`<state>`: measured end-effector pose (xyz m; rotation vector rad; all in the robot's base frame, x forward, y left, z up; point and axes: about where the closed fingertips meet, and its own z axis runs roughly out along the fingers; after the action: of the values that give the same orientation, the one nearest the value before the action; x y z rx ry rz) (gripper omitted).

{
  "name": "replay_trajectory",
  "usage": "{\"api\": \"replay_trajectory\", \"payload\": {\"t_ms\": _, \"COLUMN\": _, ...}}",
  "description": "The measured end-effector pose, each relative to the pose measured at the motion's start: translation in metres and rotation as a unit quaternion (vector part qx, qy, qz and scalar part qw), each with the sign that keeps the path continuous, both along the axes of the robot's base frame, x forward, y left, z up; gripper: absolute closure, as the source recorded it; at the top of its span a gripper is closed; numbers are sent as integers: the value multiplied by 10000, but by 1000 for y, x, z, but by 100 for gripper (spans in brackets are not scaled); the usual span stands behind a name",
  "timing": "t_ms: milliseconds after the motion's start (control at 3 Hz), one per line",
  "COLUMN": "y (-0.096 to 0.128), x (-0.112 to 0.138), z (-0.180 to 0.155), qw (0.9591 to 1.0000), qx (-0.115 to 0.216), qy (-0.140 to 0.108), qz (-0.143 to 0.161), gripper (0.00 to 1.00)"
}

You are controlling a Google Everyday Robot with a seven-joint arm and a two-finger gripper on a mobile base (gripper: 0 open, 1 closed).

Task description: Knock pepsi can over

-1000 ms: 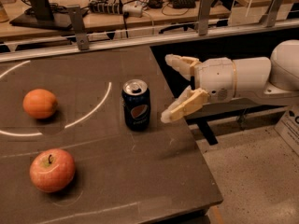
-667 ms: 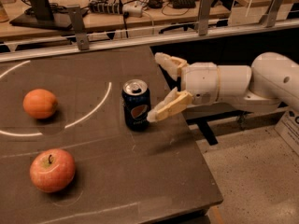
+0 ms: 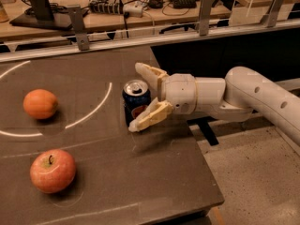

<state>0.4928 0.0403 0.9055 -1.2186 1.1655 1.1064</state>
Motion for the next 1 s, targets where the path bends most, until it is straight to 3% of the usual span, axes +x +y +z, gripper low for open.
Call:
{"api": "replay_trajectory", "payload": {"t_ms": 333, "y": 7, "x": -2, "z": -3, "qw": 9999, "qx": -30, "qy": 75, "qz": 98, "gripper": 25}}
{"api": "replay_trajectory", "payload": {"t_ms": 1000, "y": -9, "x": -3, "z": 1, "qw": 9995, "qx": -263, "qy": 101, "qz": 148, "gripper": 71}}
